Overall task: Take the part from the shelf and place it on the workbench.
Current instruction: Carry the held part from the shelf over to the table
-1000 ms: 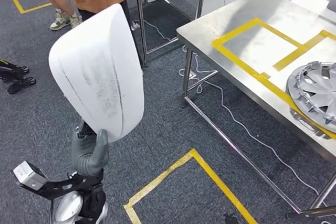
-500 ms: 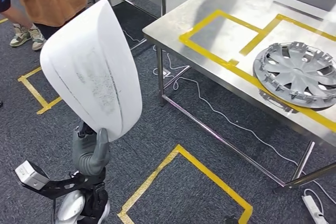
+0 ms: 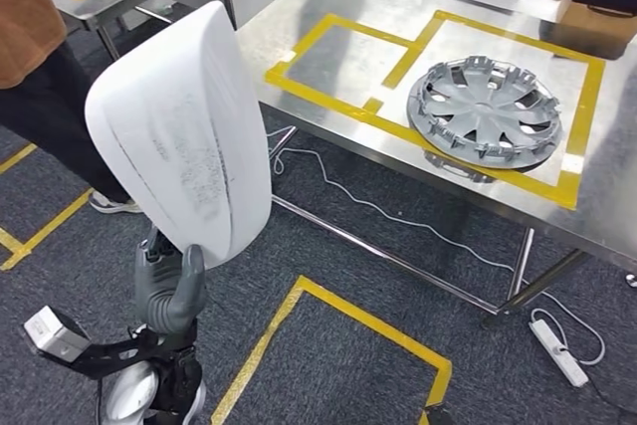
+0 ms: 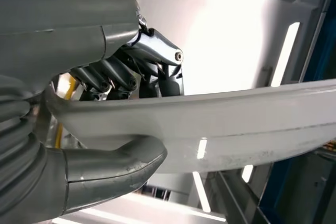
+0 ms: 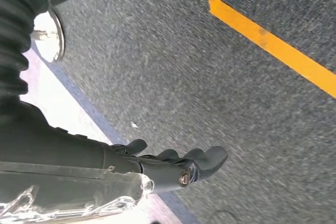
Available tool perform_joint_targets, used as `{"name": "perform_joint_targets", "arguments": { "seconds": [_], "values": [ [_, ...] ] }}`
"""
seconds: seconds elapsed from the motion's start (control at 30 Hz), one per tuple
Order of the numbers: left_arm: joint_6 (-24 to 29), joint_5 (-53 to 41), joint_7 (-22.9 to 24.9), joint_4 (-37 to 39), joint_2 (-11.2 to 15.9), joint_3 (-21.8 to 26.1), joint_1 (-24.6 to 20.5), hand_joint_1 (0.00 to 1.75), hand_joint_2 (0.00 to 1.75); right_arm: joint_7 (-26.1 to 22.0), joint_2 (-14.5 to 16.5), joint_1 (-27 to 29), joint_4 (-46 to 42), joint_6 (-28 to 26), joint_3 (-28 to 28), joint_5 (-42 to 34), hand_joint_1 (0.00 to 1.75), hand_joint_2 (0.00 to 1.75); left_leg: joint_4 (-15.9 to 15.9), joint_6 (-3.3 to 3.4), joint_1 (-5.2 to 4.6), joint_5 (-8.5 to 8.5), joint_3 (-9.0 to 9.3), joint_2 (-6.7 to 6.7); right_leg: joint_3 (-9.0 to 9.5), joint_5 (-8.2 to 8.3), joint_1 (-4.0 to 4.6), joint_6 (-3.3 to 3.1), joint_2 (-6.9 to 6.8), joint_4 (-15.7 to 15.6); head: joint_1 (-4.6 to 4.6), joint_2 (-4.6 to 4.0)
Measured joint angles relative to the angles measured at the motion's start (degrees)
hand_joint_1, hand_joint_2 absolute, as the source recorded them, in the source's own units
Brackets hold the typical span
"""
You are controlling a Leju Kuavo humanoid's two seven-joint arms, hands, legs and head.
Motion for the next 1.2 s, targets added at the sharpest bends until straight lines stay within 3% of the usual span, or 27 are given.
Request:
{"name": "perform_joint_targets", "arguments": {
  "seconds": [0.07, 0.13, 0.2, 0.27, 0.3, 0.33, 0.37, 0.43, 0.5, 0.57, 0.63, 0.7, 0.77, 0.8, 0.87, 0.93, 1.0, 1.07, 1.1, 1.13, 1.2],
  "values": [
    [0.1, 0.1, 0.0, 0.0, -0.1, -0.1, 0.0, 1.75, 1.75, 0.0, 0.0, 0.4, 0.0, 0.0, 0.0, 0.0, 0.00, 1.75, -0.4, 0.97, -0.12, -0.03, 0.21, 1.12, -0.39, 0.12, -0.25, 0.67, 0.47, -0.2, -0.08, 0.00],
    [0.1, 0.2, 0.0, 0.0, -0.2, -0.1, -0.1, 1.75, 1.75, 0.0, 0.0, 0.7, 0.0, 0.0, 0.0, 0.0, 0.00, 1.75, -0.6, 1.90, -0.18, 0.08, 0.40, 2.54, -1.53, -1.33, -0.14, 1.06, -2.40, 1.9, 0.31, 0.00],
    [0.1, 0.3, 0.0, 0.0, -0.3, -0.1, 0.0, 1.75, 1.75, 0.0, 0.0, 0.4, 0.0, 0.0, 0.0, 0.1, 0.00, 1.75, -0.6, 2.43, -0.47, 0.01, 0.48, 4.15, -4.70, -5.08, 0.07, 1.21, -6.13, 8.7, 0.71, 0.00],
    [0.2, 0.3, 0.0, 0.0, -0.3, -0.1, 0.1, 1.75, 1.75, 0.0, 0.0, 0.2, 0.0, 0.1, 0.0, 0.2, 0.00, 1.75, -0.6, 2.62, -0.76, -0.15, 0.54, 5.85, -7.85, -7.79, 0.07, 1.31, -7.26, 15.4, 0.73, 0.00],
    [0.2, 0.3, 0.0, 0.0, -0.3, -0.1, 0.1, 1.75, 1.75, 0.0, 0.0, 0.3, 0.0, 0.1, 0.0, 0.2, 0.00, 1.75, -0.6, 2.64, -0.83, -0.26, 0.62, 6.62, -8.12, -7.64, 0.08, 1.30, -7.42, 16.2, 0.74, 0.00],
    [0.2, 0.3, 0.0, 0.0, -0.3, -0.1, 0.1, 1.75, 1.75, 0.0, 0.0, 0.4, 0.0, 0.1, 0.0, 0.2, 0.00, 1.75, -0.6, 2.59, -0.88, -0.40, 0.79, 7.34, -7.19, -6.47, 0.11, 1.23, -7.61, 14.7, 0.74, 0.00],
    [0.2, 0.3, 0.0, 0.0, -0.3, -0.1, 0.1, 1.75, 1.75, 0.0, 0.0, 0.4, 0.0, 0.1, 0.0, 0.2, 0.00, 1.75, -0.6, 2.47, -0.90, -0.61, 1.05, 8.03, -5.18, -4.61, 0.17, 1.10, -8.21, 11.2, 0.75, 0.00],
    [0.2, 0.3, 0.0, 0.0, -0.3, -0.1, 0.1, 1.75, 1.75, 0.0, 0.0, 0.3, 0.0, 0.1, 0.0, 0.2, 0.00, 1.75, -0.5, 1.96, -1.14, -1.12, 1.60, 9.25, -0.89, -1.75, 0.55, 0.64, -10.60, 3.6, 0.75, 0.00],
    [0.2, 0.3, 0.0, 0.0, -0.3, -0.1, 0.0, 1.75, 1.75, 0.0, 0.0, 0.1, 0.0, 0.2, 0.0, 0.2, 0.00, 1.75, -0.5, 1.40, -1.45, -1.43, 1.95, 10.23, 0.66, -1.08, 0.91, 0.06, -11.60, 0.7, 0.68, 0.00],
    [0.2, 0.3, 0.0, 0.0, -0.3, -0.1, 0.0, 1.75, 1.75, 0.0, 0.0, 0.1, 0.0, 0.2, 0.0, 0.2, 0.00, 1.75, -0.8, 0.80, -1.41, -1.61, 2.25, 11.12, 0.57, -0.93, 0.93, -0.60, -10.21, 0.5, 0.64, 0.00],
    [0.2, 0.4, 0.0, 0.0, -0.4, -0.1, -0.1, 1.75, 1.75, 0.0, 0.0, 0.2, 0.0, 0.2, 0.0, 0.2, 0.00, 1.75, 0.6, 0.10, -1.17, -2.80, 1.90, 9.62, 0.76, -0.76, 0.66, -1.19, -8.84, 0.2, 0.53, 0.00],
    [0.3, 0.4, 0.0, 0.0, -0.3, -0.1, 0.0, 1.75, 1.75, 0.1, 0.0, 0.0, 0.0, 0.2, 0.0, 0.3, 0.00, 1.75, 6.3, -0.33, -1.02, -5.83, -0.80, 6.71, 0.90, -0.68, 0.36, -1.56, -7.42, 0.0, 0.23, 0.00],
    [0.4, 0.5, -0.1, 0.0, -0.2, 0.0, 0.1, 1.75, 1.75, 0.1, 0.0, -0.1, 0.0, 0.2, 0.0, 0.4, 0.00, 1.75, 13.0, -0.44, -1.01, -8.22, -4.60, 5.55, 0.88, -0.69, 0.30, -1.72, -5.86, 0.0, 0.08, 0.00],
    [0.4, 0.5, -0.1, 0.0, -0.1, 0.0, 0.2, 1.75, 1.75, 0.1, 0.0, -0.1, 0.0, 0.2, 0.0, 0.4, 0.00, 1.75, 14.3, -0.43, -1.00, -7.94, -5.63, 5.39, 0.90, -0.70, 0.28, -1.73, -5.02, 0.0, 0.07, 0.00],
    [0.5, 0.5, -0.1, 0.0, 0.0, 0.0, 0.3, 1.75, 1.75, 0.3, 0.0, 0.0, 0.0, 0.2, 0.0, 0.6, 0.00, 1.75, 11.1, -0.32, -0.91, -4.45, -4.77, 4.82, 0.98, -0.66, 0.19, -1.61, -3.27, 0.0, 0.08, 0.00],
    [0.6, 0.5, -0.1, 0.0, 0.0, 0.0, 0.3, 1.75, 1.75, 0.4, 0.0, 0.0, 0.0, 0.2, 0.0, 0.7, 0.00, 1.75, 4.1, -0.22, -0.48, -0.73, -1.77, 2.15, 0.83, -0.61, 0.17, -1.17, -1.61, 0.2, 0.02, 0.00],
    [0.6, 0.6, -0.1, 0.0, 0.0, 0.0, 0.3, 1.75, 1.75, 0.6, 0.0, -0.1, 0.0, 0.1, 0.0, 0.9, 0.00, 1.75, 0.2, 0.13, -0.22, 0.19, -0.14, 0.11, 0.35, -0.47, 0.15, -0.46, -0.26, 0.3, -0.02, 0.00],
    [0.7, 0.6, -0.1, 0.0, -0.1, 0.0, 0.3, 1.75, 1.75, 0.7, 0.0, 0.2, 0.0, 0.0, 0.0, 1.0, 0.00, 1.75, -0.4, 0.88, -0.30, 0.04, 0.03, 0.81, -0.08, -0.25, -0.08, 0.33, 0.87, 0.0, -0.02, 0.00],
    [0.7, 0.6, -0.1, 0.0, -0.1, 0.0, 0.3, 1.75, 1.75, 0.8, -0.1, 0.4, 0.0, 0.0, 0.0, 1.0, 0.00, 1.75, -0.5, 1.27, -0.30, 0.10, 0.14, 1.42, -0.26, -0.37, -0.08, 0.62, 0.51, 0.1, -0.06, 0.00],
    [0.7, 0.6, -0.1, 0.0, -0.2, 0.0, 0.3, 1.75, 1.75, 0.9, -0.1, 0.6, 0.0, -0.1, 0.0, 1.0, 0.00, 1.75, -0.6, 1.67, -0.27, 0.17, 0.26, 2.10, -0.74, -0.98, 0.01, 0.86, -0.80, 0.9, 0.14, 0.00],
    [0.7, 0.6, -0.1, 0.0, -0.2, 0.0, 0.4, 1.75, 1.75, 1.1, -0.1, 0.5, 0.0, -0.2, 0.0, 1.2, 0.00, 1.75, -0.7, 2.24, -0.41, 0.14, 0.42, 3.66, -3.25, -4.04, 0.26, 1.11, -4.84, 6.3, 0.55, 0.00]
  ]
}}
